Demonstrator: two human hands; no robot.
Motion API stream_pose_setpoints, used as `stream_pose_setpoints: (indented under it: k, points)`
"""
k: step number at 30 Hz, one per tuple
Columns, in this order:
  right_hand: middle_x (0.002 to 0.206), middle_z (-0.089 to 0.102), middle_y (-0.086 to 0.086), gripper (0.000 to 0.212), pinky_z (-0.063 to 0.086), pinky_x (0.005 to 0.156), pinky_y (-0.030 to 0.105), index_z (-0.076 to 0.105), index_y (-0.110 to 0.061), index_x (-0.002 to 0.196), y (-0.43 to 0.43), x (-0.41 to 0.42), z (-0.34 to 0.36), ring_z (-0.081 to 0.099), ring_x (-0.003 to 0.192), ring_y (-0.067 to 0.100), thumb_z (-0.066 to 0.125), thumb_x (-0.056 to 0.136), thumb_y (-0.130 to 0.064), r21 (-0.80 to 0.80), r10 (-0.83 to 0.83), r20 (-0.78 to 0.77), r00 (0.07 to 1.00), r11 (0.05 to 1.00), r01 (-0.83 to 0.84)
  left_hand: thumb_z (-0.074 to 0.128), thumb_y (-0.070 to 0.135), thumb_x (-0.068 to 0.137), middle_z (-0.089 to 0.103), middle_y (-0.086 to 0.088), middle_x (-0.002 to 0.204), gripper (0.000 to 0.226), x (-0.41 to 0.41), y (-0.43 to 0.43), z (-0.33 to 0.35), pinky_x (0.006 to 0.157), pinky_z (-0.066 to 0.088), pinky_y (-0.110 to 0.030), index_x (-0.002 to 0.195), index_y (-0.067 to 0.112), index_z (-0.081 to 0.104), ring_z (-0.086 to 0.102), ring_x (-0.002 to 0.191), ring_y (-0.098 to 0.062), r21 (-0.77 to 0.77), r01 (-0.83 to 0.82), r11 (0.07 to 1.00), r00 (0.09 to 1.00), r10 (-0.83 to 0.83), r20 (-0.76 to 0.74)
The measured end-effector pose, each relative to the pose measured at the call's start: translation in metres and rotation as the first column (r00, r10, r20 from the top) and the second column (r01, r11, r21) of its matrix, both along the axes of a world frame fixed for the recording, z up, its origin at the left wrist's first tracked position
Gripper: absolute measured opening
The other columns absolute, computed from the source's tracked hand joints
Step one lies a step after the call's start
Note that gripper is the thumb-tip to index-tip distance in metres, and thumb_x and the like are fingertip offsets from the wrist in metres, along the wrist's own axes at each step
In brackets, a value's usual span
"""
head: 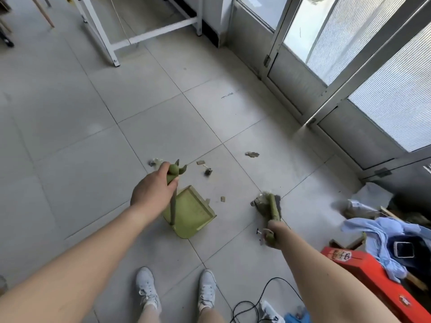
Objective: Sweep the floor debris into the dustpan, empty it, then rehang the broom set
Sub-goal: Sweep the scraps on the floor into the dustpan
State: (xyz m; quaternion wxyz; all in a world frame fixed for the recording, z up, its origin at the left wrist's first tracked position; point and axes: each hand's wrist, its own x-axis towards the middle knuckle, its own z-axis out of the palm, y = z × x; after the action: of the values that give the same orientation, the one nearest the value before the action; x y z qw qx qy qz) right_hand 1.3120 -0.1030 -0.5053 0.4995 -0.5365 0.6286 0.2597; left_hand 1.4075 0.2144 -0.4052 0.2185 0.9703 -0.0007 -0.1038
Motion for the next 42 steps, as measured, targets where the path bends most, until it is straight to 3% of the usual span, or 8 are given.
stream_pose_setpoints:
  k: [3, 8, 13, 18, 21, 30, 38, 42]
  points:
    - [0.075, 0.046, 0.006, 0.02, 0.04, 0.026, 0.015, 0.043, -0.011, 0.081, 0.022, 0.018, 0.009, 0.048, 0.057, 0.02, 0.038, 0.099, -0.01, 0.102, -0.068, 0.104, 0.992, 0.993, 0.057, 0.047, 0.041, 0.096, 0.067, -0.004, 0.097, 0.035, -0.012, 0.004, 0.002, 0.06, 0.046, -0.033, 0.126, 0.025, 0.043, 0.057, 0.077, -0.026, -0.006, -0.012, 1.0, 1.0, 0.012, 0.001]
    - [0.077, 0.043, 0.005, 0.027, 0.041, 0.025, 0.016, 0.04, -0.013, 0.075, 0.073, 0.045, 0.013, 0.053, 0.023, 0.011, 0.035, 0.101, -0.011, 0.204, -0.033, 0.219, 0.975, 0.979, -0.013, 0.046, 0.041, 0.096, 0.066, 0.0, 0.096, 0.038, -0.03, 0.02, 0.003, 0.056, 0.039, -0.03, 0.131, 0.026, 0.041, 0.05, 0.071, -0.018, -0.014, -0.058, 0.998, 0.998, 0.058, 0.01]
    - [0.072, 0.039, 0.015, 0.037, 0.043, 0.036, 0.019, 0.036, 0.003, 0.073, 0.132, 0.078, 0.023, 0.042, 0.059, 0.027, 0.032, 0.104, -0.017, 0.273, -0.099, 0.156, 0.983, 0.961, 0.054, 0.047, 0.04, 0.096, 0.06, 0.003, 0.084, 0.029, -0.043, 0.053, 0.002, 0.053, 0.037, -0.03, 0.121, 0.025, 0.043, 0.052, 0.069, -0.021, -0.022, -0.123, 0.992, 0.992, 0.123, 0.02]
    - [0.084, 0.05, 0.026, 0.023, 0.043, 0.032, 0.017, 0.044, 0.002, 0.086, 0.192, 0.114, 0.03, 0.054, 0.026, 0.025, 0.039, 0.101, -0.014, 0.407, -0.111, 0.178, 0.978, 0.913, 0.03, 0.048, 0.039, 0.096, 0.062, 0.001, 0.086, 0.025, -0.044, 0.088, 0.001, 0.055, 0.038, -0.031, 0.116, 0.025, 0.045, 0.053, 0.071, -0.023, -0.047, -0.154, 0.987, 0.988, 0.154, 0.001]
    - [0.045, 0.056, 0.02, 0.02, 0.04, 0.032, 0.017, 0.045, -0.005, 0.081, 0.22, 0.139, 0.029, 0.053, 0.032, 0.02, 0.038, 0.099, -0.011, 0.419, -0.172, 0.185, 0.968, 0.904, 0.081, 0.047, 0.039, 0.096, 0.062, 0.001, 0.084, 0.024, -0.038, 0.11, 0.002, 0.056, 0.041, -0.031, 0.115, 0.024, 0.045, 0.056, 0.073, -0.023, -0.056, -0.151, 0.987, 0.988, 0.152, 0.002]
    - [0.046, 0.048, 0.009, 0.034, 0.037, 0.032, 0.011, 0.042, -0.007, 0.068, 0.297, 0.205, 0.037, 0.044, 0.024, 0.017, 0.044, 0.098, -0.024, 0.531, -0.186, 0.157, 0.97, 0.844, 0.076, 0.05, 0.037, 0.096, 0.06, 0.003, 0.081, 0.022, -0.017, 0.184, -0.002, 0.058, 0.044, -0.033, 0.112, 0.023, 0.045, 0.057, 0.073, -0.024, -0.088, -0.21, 0.974, 0.978, 0.211, -0.002]
    - [0.032, 0.04, 0.008, 0.033, 0.03, 0.035, 0.008, 0.041, -0.005, 0.059, 0.308, 0.233, 0.072, 0.037, 0.027, 0.015, 0.032, 0.091, -0.005, 0.454, -0.127, 0.214, 0.969, 0.891, 0.017, 0.05, 0.035, 0.095, 0.058, 0.002, 0.077, 0.018, 0.01, 0.219, 0.012, 0.053, 0.041, -0.031, 0.109, 0.025, 0.045, 0.056, 0.067, -0.021, -0.092, -0.23, 0.969, 0.973, 0.231, 0.004]
    - [0.056, 0.041, 0.007, 0.025, 0.032, 0.033, 0.011, 0.043, -0.006, 0.066, 0.271, 0.247, 0.096, 0.036, 0.045, 0.018, 0.035, 0.09, -0.003, 0.38, -0.079, 0.206, 0.975, 0.925, -0.005, 0.05, 0.033, 0.095, 0.056, 0.004, 0.07, 0.016, 0.025, 0.208, 0.024, 0.05, 0.037, -0.029, 0.107, 0.024, 0.046, 0.055, 0.063, -0.02, -0.079, -0.215, 0.973, 0.976, 0.216, 0.009]
